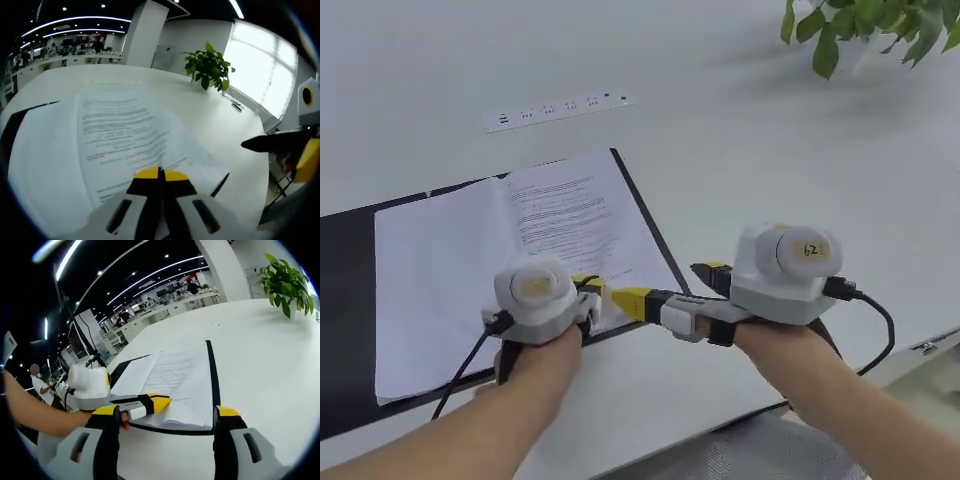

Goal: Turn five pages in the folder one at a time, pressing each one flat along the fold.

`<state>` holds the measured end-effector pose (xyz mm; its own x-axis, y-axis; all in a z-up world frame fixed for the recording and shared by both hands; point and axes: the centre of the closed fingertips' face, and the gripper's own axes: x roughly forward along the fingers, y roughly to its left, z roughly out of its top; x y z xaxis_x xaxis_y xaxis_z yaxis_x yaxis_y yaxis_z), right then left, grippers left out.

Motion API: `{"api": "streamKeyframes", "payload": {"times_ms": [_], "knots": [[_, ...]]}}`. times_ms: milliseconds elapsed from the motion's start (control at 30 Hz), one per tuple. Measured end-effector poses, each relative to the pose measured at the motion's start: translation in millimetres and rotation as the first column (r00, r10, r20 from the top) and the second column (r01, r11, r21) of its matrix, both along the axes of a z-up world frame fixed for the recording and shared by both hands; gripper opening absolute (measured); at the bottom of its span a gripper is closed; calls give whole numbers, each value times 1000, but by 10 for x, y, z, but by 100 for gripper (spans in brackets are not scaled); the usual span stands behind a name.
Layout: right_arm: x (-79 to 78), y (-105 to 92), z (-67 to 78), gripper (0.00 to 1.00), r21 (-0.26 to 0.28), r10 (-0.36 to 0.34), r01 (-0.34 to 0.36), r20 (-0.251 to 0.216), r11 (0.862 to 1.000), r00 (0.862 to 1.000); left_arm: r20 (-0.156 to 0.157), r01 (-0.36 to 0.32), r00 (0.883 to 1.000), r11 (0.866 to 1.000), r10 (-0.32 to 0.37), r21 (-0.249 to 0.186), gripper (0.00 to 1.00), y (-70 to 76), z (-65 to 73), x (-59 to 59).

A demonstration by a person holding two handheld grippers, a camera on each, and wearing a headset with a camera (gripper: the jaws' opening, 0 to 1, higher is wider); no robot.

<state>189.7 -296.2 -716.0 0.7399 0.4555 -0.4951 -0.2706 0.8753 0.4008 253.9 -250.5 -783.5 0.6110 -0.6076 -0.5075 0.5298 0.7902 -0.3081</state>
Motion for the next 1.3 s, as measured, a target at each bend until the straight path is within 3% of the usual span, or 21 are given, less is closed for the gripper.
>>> {"api": "streamKeyframes", "payload": {"times_ms": [100,200,300,767,967,1300], "knots": [[9,14,-60,75,7,0,0,-15,1000,1000,-23,-12,1000,1000,11,-25,0,-3,3,7],[46,35,-128,72,8,4,-4,-28,1000,1000,-25,-5,1000,1000,5,-26,0,-5,3,6],[73,69,-178,67,27,3,-2,-46,1000,999,-21,4,1000,1000,-4,-19,0,-8,6,6],[187,28,-387,65,42,-21,25,-91,999,996,-11,10,1000,1000,-10,-8,0,-15,14,5],[188,21,-396,64,53,-26,31,-97,998,995,-8,13,1000,1000,-13,-6,0,-20,16,3],[181,-108,-445,47,65,-66,75,-133,995,989,2,21,1000,1000,-21,-3,0,-23,17,7]]}}
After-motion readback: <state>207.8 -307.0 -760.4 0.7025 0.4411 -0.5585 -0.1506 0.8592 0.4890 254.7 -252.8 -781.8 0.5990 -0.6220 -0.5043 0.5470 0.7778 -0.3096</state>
